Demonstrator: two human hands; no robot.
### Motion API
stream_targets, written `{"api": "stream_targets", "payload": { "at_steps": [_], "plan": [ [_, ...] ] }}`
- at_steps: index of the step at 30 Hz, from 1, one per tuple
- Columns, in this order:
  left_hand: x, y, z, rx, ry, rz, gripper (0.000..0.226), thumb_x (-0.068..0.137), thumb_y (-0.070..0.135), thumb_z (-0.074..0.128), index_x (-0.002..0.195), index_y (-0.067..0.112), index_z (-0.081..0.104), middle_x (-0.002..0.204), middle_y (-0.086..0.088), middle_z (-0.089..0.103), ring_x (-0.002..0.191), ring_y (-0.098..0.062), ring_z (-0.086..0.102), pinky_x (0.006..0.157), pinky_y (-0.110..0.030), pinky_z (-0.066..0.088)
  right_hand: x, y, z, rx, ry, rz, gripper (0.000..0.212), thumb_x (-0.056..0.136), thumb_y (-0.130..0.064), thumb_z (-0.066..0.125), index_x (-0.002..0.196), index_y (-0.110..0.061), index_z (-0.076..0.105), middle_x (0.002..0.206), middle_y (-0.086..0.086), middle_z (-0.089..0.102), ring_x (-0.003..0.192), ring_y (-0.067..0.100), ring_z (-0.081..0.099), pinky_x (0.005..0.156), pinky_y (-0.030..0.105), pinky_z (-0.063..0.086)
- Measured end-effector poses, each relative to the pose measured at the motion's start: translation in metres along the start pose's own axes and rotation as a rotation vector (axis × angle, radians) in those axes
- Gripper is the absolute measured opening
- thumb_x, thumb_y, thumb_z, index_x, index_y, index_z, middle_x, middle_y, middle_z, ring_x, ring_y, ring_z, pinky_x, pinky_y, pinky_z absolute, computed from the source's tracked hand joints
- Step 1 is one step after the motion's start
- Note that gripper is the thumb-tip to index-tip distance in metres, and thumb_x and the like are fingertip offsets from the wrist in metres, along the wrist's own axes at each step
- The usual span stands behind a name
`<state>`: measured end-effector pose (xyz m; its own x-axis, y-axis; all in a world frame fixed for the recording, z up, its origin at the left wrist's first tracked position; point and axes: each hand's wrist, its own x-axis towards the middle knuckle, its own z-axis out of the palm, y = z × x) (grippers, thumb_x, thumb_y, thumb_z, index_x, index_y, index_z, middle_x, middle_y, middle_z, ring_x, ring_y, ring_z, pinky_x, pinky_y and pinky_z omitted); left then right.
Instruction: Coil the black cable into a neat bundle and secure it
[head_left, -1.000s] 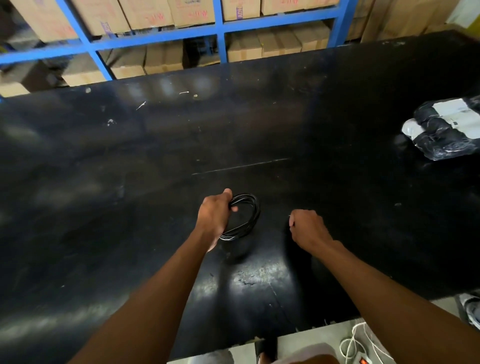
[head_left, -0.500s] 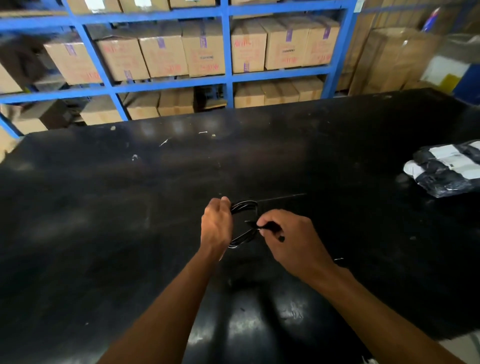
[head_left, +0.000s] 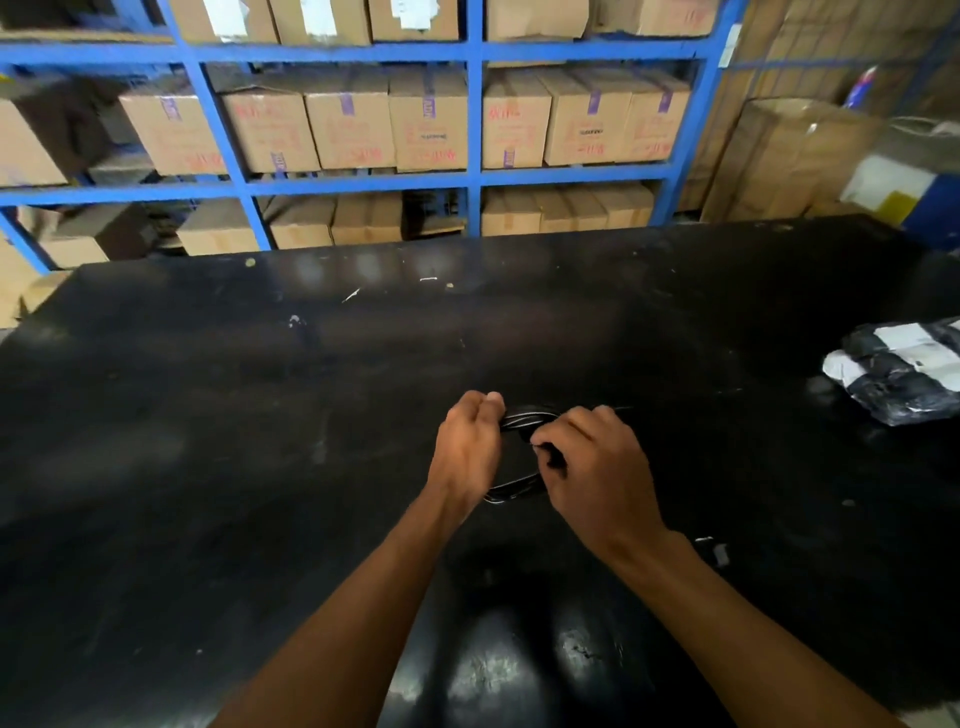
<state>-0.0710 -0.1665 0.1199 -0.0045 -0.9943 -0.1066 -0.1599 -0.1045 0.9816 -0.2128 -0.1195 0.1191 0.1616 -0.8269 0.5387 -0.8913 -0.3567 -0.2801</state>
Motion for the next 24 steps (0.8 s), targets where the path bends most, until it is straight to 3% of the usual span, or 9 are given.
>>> {"api": "stream_targets", "payload": {
  "at_steps": [3,7,10,13,19,24],
  "plan": [
    [0.005,0.015,0.003,-0.007,-0.042,-0.009,0.032,0.103,0.032,0.039,0.075,0.019,0.047,0.064,0.000,0.049,0.049,-0.006,0.042,0.046,-0.021,0.034,0.014,0.012,-0.006,0.015,0.104,-0.004,0.016,0.069,-0.004,0.078,0.078,-0.010,0.067,0.088,0.010,0.061,0.077,0.027,0.057,0.058,0.043,0.051],
    [0.012,0.028,0.012,0.040,-0.064,0.019,0.030,0.103,0.035,0.038,0.081,0.020,0.050,0.070,-0.005,0.071,0.046,-0.009,0.041,0.048,-0.029,0.030,0.023,0.026,-0.016,0.056,0.106,-0.073,0.014,0.071,-0.002,0.078,0.076,-0.007,0.066,0.102,0.012,0.067,0.083,0.027,0.061,0.066,0.039,0.054],
    [0.013,0.033,0.019,0.058,-0.057,0.079,0.033,0.103,0.037,0.042,0.074,0.022,0.049,0.067,0.003,0.058,0.054,-0.009,0.044,0.053,-0.030,0.036,0.026,0.035,-0.021,0.063,0.101,-0.104,0.016,0.071,0.001,0.079,0.077,-0.006,0.067,0.098,0.011,0.068,0.081,0.024,0.061,0.066,0.030,0.053],
    [0.011,0.034,0.024,0.075,-0.008,0.119,0.034,0.100,0.039,0.047,0.073,0.020,0.049,0.066,0.004,0.049,0.062,-0.012,0.046,0.062,-0.034,0.039,0.027,0.043,-0.023,0.074,0.120,-0.119,0.017,0.070,0.002,0.081,0.079,-0.005,0.069,0.098,0.012,0.070,0.082,0.025,0.063,0.069,0.031,0.054],
    [0.006,0.034,0.019,0.173,0.054,0.159,0.030,0.099,0.036,0.053,0.073,0.020,0.049,0.063,0.008,0.048,0.057,-0.003,0.044,0.050,-0.011,0.039,0.018,0.046,-0.027,0.163,0.069,-0.144,0.011,0.081,-0.003,0.075,0.092,-0.001,0.074,0.099,0.013,0.066,0.083,0.021,0.067,0.071,0.033,0.060],
    [0.001,0.029,0.019,0.189,0.059,0.164,0.028,0.097,0.034,0.058,0.074,0.020,0.052,0.062,0.011,0.050,0.048,0.001,0.044,0.048,-0.011,0.037,0.017,0.048,-0.035,0.306,0.012,-0.052,0.010,0.086,-0.007,0.072,0.096,-0.009,0.074,0.089,0.003,0.072,0.079,0.014,0.069,0.069,0.036,0.059]
  ]
}}
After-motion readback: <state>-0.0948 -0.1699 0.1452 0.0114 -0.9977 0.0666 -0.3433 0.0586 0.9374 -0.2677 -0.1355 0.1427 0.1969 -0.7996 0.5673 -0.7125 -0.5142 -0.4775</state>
